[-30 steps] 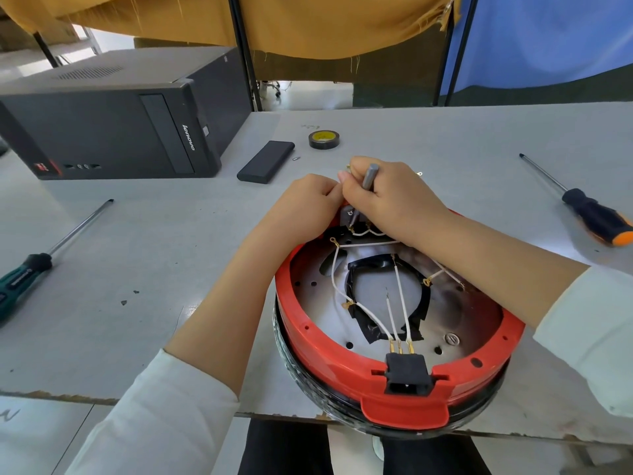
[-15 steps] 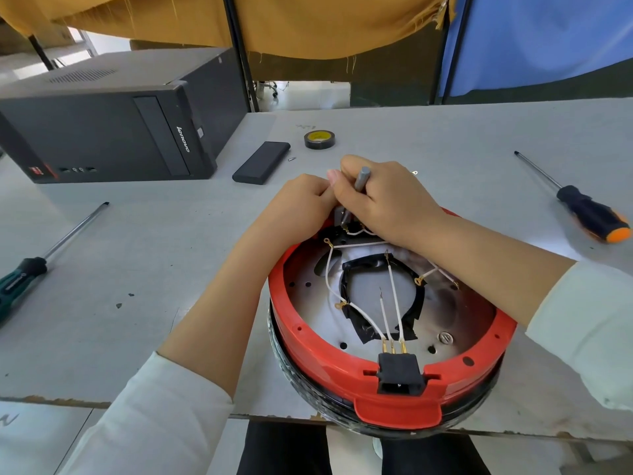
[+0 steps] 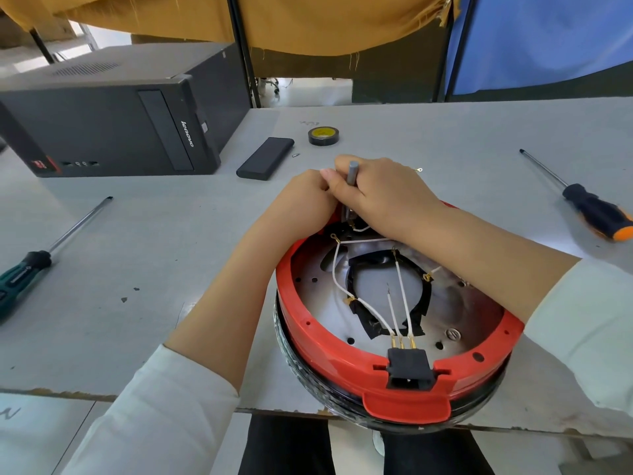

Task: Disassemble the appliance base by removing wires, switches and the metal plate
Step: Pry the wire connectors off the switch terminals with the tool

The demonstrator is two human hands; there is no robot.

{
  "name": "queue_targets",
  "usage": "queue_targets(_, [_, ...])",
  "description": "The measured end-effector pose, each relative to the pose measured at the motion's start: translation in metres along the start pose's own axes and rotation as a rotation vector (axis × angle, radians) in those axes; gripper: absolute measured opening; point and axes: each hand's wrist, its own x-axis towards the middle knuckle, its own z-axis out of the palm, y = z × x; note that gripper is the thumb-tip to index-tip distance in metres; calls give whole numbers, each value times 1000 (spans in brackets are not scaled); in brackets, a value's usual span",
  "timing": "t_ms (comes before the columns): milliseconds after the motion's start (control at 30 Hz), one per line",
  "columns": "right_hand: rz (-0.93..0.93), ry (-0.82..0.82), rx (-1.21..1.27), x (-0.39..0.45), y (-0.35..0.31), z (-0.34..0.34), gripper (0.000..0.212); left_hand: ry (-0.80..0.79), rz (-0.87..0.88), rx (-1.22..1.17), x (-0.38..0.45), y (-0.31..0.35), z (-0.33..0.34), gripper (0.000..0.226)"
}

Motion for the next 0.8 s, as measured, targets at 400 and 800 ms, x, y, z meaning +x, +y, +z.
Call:
queue_targets(400, [-83, 24, -78, -5, 1, -1, 39, -13, -9, -4, 3, -1, -1, 41])
queue_targets(800, [75, -24, 10, 7, 0, 4, 39, 45, -43, -141, 2, -2, 1, 26])
